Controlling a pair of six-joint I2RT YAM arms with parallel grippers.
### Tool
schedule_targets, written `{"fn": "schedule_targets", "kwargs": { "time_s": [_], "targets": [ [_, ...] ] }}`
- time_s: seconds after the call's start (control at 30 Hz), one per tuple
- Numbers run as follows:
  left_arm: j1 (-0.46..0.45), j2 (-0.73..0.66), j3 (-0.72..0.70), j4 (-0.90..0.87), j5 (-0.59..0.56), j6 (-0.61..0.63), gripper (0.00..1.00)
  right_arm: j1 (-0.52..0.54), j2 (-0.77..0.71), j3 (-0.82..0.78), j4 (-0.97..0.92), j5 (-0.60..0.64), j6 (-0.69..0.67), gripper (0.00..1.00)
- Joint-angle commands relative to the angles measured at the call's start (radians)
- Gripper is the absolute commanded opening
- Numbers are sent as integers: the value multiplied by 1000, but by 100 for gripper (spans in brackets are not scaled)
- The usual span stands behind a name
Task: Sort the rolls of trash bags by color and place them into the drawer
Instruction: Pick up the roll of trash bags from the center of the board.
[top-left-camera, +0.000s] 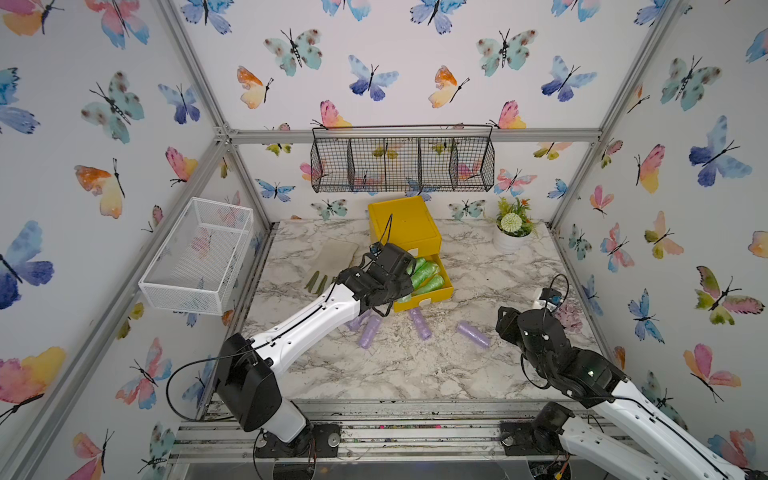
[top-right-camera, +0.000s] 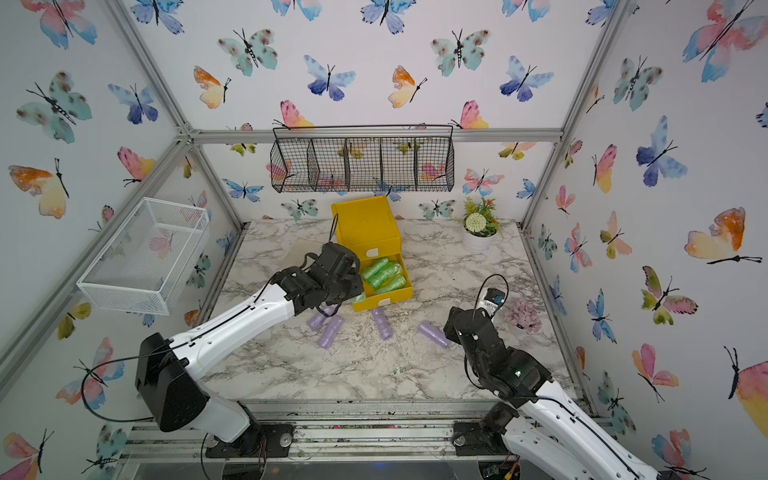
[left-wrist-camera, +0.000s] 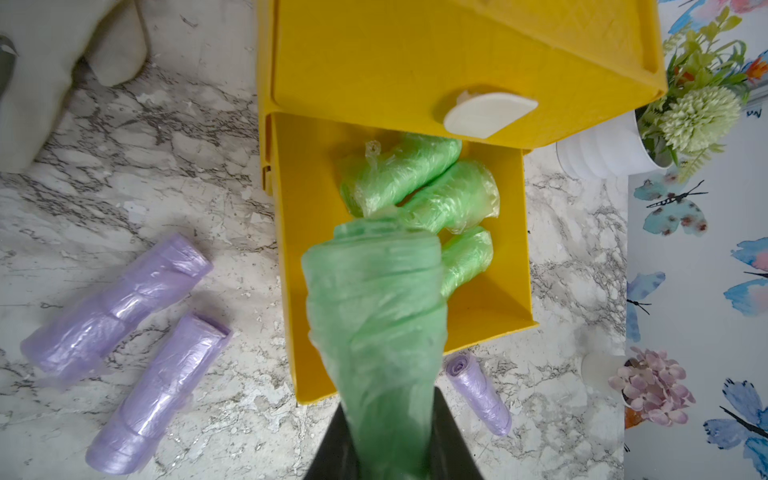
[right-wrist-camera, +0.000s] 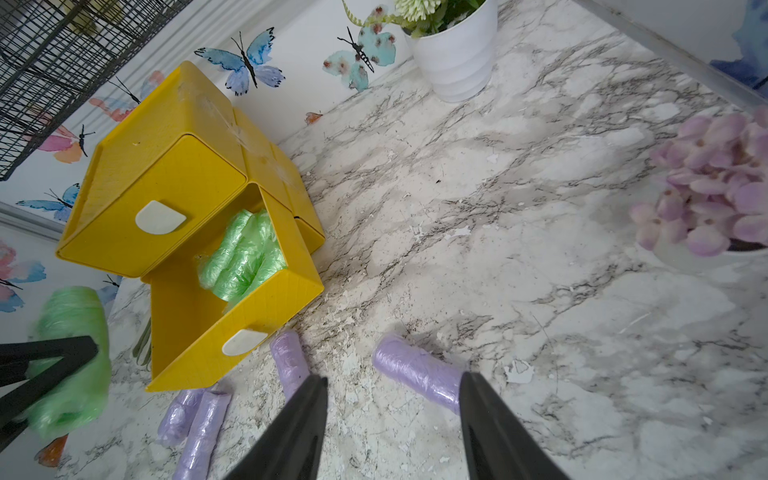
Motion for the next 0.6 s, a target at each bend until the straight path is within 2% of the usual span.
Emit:
{"fn": "schedule_targets", "kwargs": {
  "time_s": [0.0, 0.23, 0.57],
  "targets": [
    [24, 24, 31, 4, 70, 17, 22, -5, 2, -14, 17, -8, 5, 56],
    [37, 80, 69, -10, 33, 23, 22, -5, 4, -27, 29, -18, 8, 56],
    [62, 145, 90, -21, 45, 24, 24, -5, 5, -50, 51, -34, 21, 56]
  ]
}}
